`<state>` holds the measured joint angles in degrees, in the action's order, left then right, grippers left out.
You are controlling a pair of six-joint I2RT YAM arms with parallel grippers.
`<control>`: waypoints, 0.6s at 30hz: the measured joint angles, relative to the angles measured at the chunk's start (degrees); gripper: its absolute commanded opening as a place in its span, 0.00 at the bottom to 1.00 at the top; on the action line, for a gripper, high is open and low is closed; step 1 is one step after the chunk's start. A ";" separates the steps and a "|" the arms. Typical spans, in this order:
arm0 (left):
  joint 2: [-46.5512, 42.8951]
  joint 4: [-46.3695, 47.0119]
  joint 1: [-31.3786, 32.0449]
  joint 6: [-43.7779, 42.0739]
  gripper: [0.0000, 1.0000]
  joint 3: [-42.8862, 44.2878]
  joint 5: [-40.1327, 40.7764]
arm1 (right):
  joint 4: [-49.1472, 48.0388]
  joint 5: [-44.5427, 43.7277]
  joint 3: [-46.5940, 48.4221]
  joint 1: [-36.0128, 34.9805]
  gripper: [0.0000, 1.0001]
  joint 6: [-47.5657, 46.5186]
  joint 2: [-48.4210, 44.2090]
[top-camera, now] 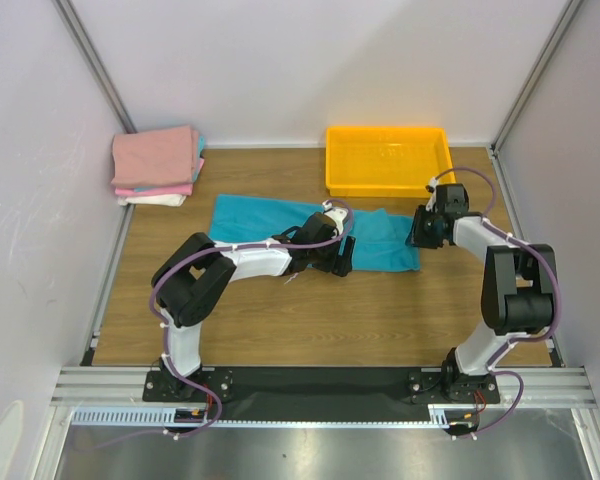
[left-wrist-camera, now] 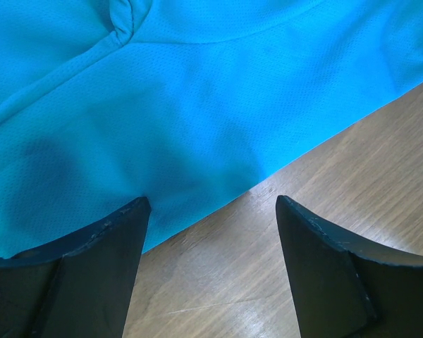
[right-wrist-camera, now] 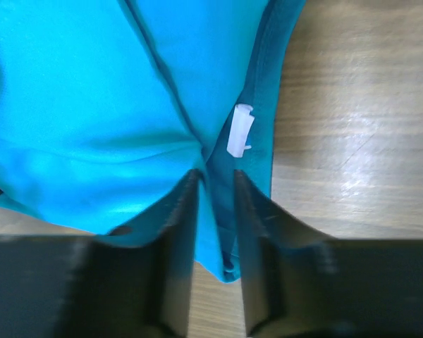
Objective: Fold and stack the t-shirts
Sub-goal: Fold the tshirt
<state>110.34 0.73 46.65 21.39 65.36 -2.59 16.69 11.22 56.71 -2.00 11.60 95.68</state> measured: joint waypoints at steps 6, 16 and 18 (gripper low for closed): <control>0.00 -0.02 0.00 -0.04 0.79 0.02 -0.02 | 1.64 -0.02 -0.09 0.44 0.58 0.20 -4.50; 0.00 -0.24 0.00 0.02 0.80 0.11 0.02 | 3.37 -0.04 -9.97 0.52 0.57 0.90 -18.73; 0.00 -0.48 0.00 0.04 0.80 0.24 0.04 | 4.37 -0.44 -11.85 0.52 0.57 1.51 -19.96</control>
<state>110.34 0.25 46.65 21.43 65.60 -2.55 21.06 10.79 44.86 -1.48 13.10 75.72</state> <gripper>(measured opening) 0.797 0.577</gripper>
